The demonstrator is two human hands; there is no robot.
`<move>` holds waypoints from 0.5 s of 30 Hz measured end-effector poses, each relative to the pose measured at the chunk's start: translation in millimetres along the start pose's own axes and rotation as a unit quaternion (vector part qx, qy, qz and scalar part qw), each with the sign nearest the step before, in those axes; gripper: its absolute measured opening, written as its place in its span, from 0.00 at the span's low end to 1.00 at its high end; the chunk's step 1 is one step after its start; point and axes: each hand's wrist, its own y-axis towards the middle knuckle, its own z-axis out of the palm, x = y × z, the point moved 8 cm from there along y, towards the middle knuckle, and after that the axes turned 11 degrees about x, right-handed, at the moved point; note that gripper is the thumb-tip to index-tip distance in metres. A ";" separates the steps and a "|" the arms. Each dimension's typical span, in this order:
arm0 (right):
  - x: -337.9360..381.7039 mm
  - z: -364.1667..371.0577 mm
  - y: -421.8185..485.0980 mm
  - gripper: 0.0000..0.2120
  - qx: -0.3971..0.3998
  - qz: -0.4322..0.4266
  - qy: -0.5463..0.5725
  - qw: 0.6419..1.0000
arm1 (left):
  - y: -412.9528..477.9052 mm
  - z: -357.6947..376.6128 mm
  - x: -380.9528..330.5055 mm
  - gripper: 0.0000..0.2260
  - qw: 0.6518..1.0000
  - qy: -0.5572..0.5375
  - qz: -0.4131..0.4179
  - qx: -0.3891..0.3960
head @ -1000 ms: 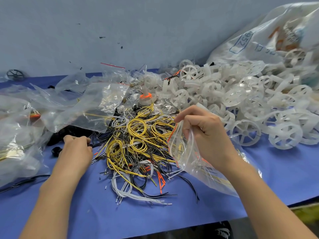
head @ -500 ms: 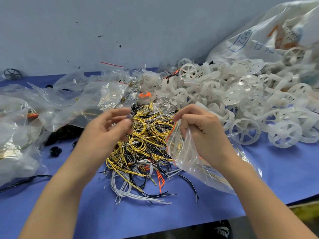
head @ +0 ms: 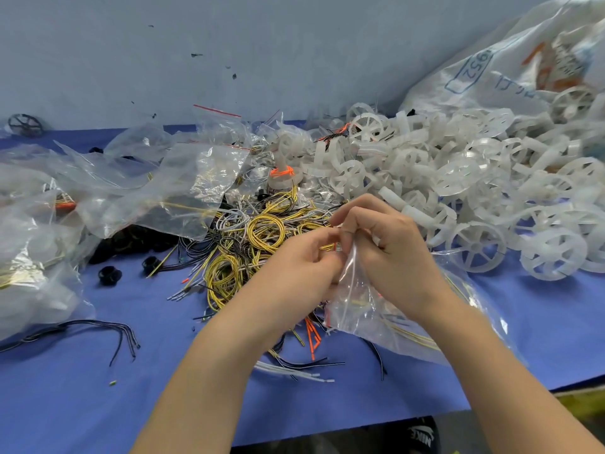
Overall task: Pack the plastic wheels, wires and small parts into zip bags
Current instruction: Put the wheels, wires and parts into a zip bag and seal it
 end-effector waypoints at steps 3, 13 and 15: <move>-1.0 0.2 -0.7 0.15 0.007 0.005 0.000 1.000 | 2.3 3.1 3.0 0.12 0.997 -0.070 -0.017 0.013; -8.4 -1.2 -1.9 0.18 0.019 0.030 0.021 0.999 | 4.5 -20.3 2.3 0.11 0.985 -0.145 0.018 -0.095; -12.8 3.5 -2.3 0.19 0.041 0.040 0.014 0.998 | 2.8 -32.5 1.4 0.11 0.982 -0.117 0.042 -0.144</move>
